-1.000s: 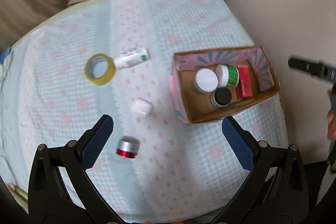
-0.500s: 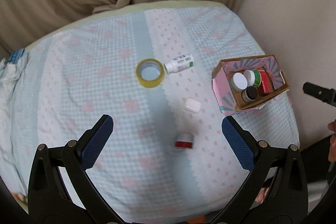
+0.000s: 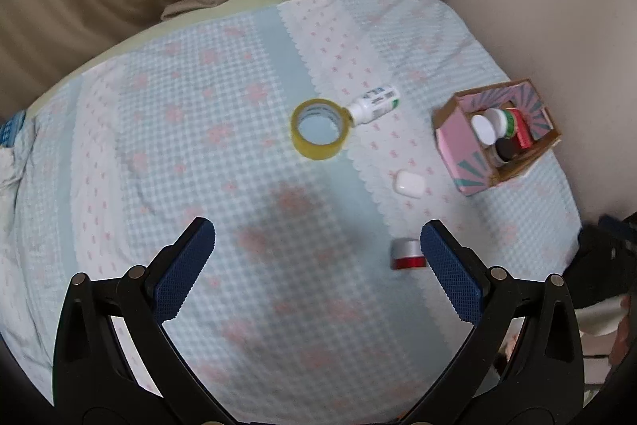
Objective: Organize rigid objects
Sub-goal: 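Lift both tools out of the pink box and back over the bed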
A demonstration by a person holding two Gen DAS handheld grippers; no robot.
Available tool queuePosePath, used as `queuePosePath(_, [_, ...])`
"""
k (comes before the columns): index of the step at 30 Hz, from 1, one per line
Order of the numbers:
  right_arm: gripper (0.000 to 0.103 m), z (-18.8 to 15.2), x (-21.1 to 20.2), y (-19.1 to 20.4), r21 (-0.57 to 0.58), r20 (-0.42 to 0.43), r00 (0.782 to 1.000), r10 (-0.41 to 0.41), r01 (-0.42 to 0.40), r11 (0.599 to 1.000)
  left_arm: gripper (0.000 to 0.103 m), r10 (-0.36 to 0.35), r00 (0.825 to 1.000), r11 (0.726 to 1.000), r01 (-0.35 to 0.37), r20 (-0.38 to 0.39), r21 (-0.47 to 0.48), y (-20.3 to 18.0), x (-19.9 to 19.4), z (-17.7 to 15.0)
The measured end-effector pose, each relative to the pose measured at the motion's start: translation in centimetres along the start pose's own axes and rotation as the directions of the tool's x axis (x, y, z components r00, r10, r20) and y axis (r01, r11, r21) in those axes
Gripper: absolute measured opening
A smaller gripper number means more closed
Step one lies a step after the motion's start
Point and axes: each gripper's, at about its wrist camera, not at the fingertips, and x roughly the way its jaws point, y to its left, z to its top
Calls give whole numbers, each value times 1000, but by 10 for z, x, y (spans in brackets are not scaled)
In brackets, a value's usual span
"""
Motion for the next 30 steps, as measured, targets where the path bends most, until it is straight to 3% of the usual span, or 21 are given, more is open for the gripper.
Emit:
queuePosePath(7, [103,-18,55,30,-24,-54,998,-19,18,1000,103,13,1000,1000,-13,-18,20,18,64,16])
queuePosePath(13, [103,-30,118,37,9,-103,995,-19,20,1000,103,7,998,996,-2,-61,86,15,148,30])
queuePosePath(19, [103,-46,182,41,46,-94,995,-37,42,998,103,0,996,986,14,-90,165,8,241,30])
queuePosePath(25, [103,-59,234,40,79,-133,987,-88,99,992,103,-36,997,982,47,-65,181,8,294,40])
queuePosePath(30, [101,-63,254,39,85,-156,983,-100,114,990,103,-77,996,980,84,-45,182,3,316,53])
